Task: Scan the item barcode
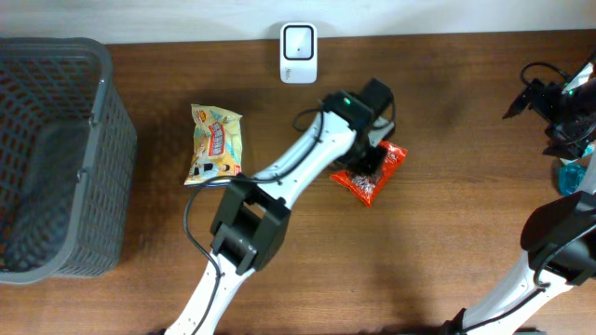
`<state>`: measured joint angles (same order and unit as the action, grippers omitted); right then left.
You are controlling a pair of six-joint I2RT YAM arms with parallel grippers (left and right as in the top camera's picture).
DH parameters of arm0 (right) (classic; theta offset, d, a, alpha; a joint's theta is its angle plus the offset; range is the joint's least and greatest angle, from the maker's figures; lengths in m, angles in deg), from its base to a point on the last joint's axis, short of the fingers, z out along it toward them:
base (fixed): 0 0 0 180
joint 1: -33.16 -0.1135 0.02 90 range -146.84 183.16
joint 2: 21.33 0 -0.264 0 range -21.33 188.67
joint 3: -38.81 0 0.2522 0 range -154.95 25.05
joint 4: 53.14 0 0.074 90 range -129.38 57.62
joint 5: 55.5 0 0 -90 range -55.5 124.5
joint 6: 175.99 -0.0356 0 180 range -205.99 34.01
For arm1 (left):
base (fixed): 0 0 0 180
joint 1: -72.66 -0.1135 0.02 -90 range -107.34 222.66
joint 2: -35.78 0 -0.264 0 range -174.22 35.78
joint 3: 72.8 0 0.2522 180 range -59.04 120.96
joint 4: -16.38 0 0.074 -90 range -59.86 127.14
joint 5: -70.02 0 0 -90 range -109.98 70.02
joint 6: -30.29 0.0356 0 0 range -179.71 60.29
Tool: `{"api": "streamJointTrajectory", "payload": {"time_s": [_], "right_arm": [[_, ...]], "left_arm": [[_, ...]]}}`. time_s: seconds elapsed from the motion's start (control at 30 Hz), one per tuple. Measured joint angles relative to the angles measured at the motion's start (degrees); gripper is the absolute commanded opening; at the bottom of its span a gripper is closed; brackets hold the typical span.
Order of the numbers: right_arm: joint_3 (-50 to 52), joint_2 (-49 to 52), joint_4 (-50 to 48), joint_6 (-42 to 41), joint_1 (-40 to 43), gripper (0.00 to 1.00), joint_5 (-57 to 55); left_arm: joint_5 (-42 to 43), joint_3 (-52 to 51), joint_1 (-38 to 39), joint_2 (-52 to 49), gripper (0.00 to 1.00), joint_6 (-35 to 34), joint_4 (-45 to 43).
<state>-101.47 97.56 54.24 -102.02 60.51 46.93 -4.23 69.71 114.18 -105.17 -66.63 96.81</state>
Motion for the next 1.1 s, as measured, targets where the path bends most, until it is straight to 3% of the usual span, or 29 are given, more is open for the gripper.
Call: {"api": "streamJointTrajectory", "payload": {"time_s": [0.13,0.23,0.37,0.47,0.57,0.73,0.8,1.1], "right_arm": [[0.0,0.0,0.02,-0.04,0.0,0.98,0.02],[0.0,0.0,0.02,0.0,0.0,0.98,0.0],[0.0,0.0,0.02,-0.02,-0.02,0.98,0.0],[0.0,0.0,0.04,-0.02,-0.02,0.98,0.02],[0.0,0.0,0.02,-0.04,0.0,0.98,0.02],[0.0,0.0,0.0,-0.02,0.0,0.98,0.02],[0.0,0.0,0.02,-0.02,0.0,0.98,0.02],[0.0,0.0,0.02,-0.04,0.0,0.98,0.0]], "left_arm": [[-5.9,-5.68,1.55,0.55,0.02,0.0,-5.57],[-15.17,-8.02,1.53,1.88,0.0,0.0,-7.15],[-28.06,-8.22,0.57,2.08,0.0,0.0,-4.74],[-32.22,-6.71,-1.4,2.08,0.0,-0.87,-1.01],[-31.54,-1.4,-3.28,2.45,0.0,-3.45,0.52],[-13.75,-1.18,-3.58,3.61,0.0,-5.01,-3.39],[-10.93,-2.71,-3.21,3.58,0.0,-5.4,-5.92],[-19.06,-2.86,-3.98,-1.92,0.0,-6.05,-10.62]]}}
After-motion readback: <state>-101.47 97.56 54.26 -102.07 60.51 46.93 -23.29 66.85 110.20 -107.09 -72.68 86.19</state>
